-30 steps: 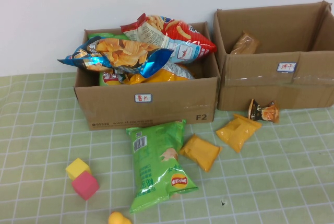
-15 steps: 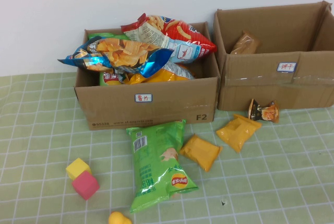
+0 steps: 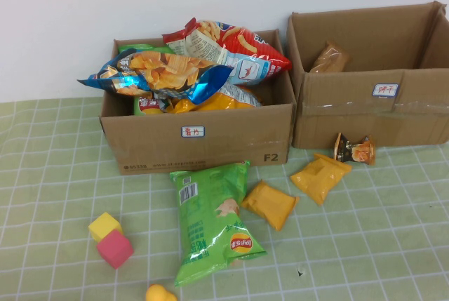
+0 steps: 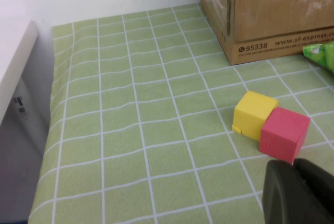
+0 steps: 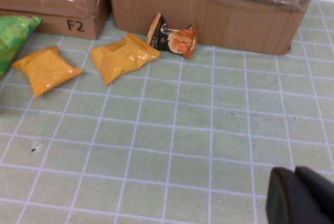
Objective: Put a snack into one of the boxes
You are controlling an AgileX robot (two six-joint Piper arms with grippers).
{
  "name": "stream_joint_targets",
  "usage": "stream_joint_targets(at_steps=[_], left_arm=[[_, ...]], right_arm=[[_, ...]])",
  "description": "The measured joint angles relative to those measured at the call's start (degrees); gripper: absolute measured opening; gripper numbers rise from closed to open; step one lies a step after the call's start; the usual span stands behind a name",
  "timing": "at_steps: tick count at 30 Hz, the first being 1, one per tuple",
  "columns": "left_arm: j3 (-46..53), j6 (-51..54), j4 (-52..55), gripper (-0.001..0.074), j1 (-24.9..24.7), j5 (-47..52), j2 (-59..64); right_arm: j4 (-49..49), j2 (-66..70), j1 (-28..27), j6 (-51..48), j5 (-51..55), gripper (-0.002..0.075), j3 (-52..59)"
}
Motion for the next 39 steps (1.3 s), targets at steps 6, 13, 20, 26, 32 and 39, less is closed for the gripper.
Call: stream_joint_targets(at_steps=[6,13,20,26,32,39], left_arm=[[0.0,0.1,0.0,-0.0003,0.0,0.0,0.0],[0.0,0.1,0.0,-0.0003,0.0,0.0,0.0],[0.0,0.1,-0.1,-0.0003,0.0,0.0,0.0],[0.0,0.1,-0.1,-0.0003,0.0,0.0,0.0],[0.0,0.4,-0.2,-0.0003,0.0,0.0,0.0],[0.0,0.4,-0.2,-0.0002,0.0,0.0,0.0]], right_arm=[[0.0,0.0,0.0,0.0,0.0,-0.0002,0.0],[-2.4,-1.7,-0.9,-2.8,-1.6,-0.0002,1.3],[14.5,-11.4,-17.9,-24.4,-12.4,-0.0002,5.4],[26.3,-17.3,-34.7,-35.0,-25.0,-0.0002,13.8],[31.8,-17.5,-38.5,-34.2,-25.5,-0.0002,18.8],[33.0,-17.6,-39.9,-31.2,-19.5,-0.0002,18.7]])
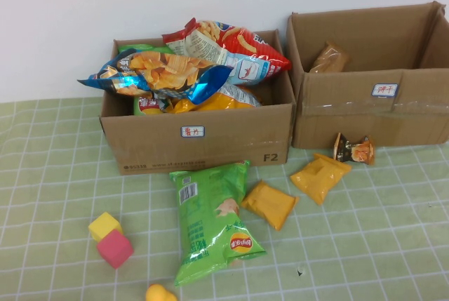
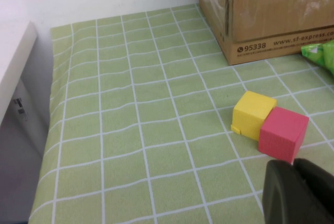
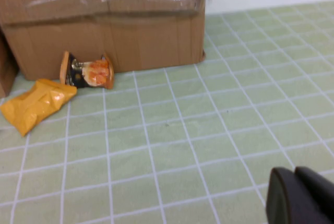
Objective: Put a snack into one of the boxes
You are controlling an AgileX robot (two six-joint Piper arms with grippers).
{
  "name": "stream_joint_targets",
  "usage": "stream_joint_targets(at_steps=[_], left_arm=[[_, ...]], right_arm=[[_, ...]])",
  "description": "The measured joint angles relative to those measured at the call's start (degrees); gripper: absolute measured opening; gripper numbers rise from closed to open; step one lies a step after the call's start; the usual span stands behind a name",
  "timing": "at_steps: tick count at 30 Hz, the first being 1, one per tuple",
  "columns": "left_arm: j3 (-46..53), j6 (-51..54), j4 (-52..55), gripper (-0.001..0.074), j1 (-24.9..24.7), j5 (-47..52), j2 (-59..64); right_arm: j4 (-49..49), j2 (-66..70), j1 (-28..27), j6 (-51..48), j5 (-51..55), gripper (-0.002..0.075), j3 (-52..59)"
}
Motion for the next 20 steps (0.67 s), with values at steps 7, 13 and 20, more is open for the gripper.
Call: stream_joint_targets(at_steps=[7,13,20], left_arm=[[0.0,0.0,0.0,-0.0002,0.0,0.0,0.0],[0.0,0.5,0.0,-0.0002,0.0,0.0,0.0],[0.0,0.5,0.0,-0.0003,0.0,0.0,0.0]], right_arm=[[0.1,0.0,0.0,0.1,1.7,-0.0002,-0.3],[0.1,0.0,0.0,-0.6,1.9,-0.0002,-0.3],[0.1,0.0,-0.1,-11.2,1.9,-0.0002,-0.3]])
